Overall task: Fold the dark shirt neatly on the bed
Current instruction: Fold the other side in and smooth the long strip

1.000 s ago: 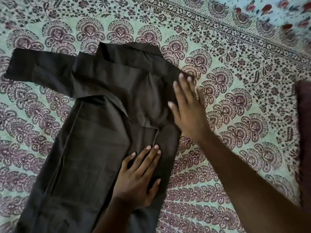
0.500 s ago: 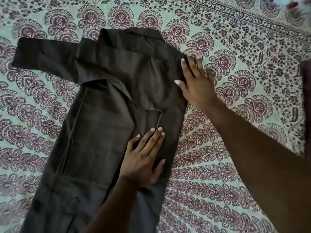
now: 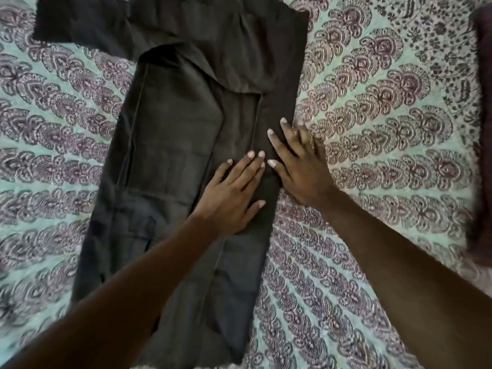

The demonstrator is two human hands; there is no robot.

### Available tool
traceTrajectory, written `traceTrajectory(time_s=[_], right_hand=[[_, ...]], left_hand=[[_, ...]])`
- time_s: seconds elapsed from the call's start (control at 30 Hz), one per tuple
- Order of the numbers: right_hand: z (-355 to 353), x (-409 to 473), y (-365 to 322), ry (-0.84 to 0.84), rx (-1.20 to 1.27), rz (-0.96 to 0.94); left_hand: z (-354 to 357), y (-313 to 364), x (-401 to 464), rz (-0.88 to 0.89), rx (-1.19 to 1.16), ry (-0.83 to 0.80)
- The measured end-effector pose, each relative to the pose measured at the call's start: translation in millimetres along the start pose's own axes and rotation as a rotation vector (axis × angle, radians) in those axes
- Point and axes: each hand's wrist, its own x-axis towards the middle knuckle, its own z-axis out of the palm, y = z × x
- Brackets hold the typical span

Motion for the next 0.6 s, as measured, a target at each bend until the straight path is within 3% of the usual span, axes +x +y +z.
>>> traceTrajectory(time_s=[0.23, 0.5, 0.6], right_hand=[[6.9, -94.9, -58.5, -0.048, -0.035, -0.043], [22.2, -242.2, -140.4, -0.168, 0.01, -0.106], [15.2, -245.0, -145.6, -0.108, 0.047, -0.095]], left_hand=[[21.0, 36.8, -128.2, 0.107, 0.029, -0.083], [19.5, 70.5, -242.7, 0.046, -0.027, -0.168], [2.4, 68.4, -232.2, -0.016, -0.065, -0.044]])
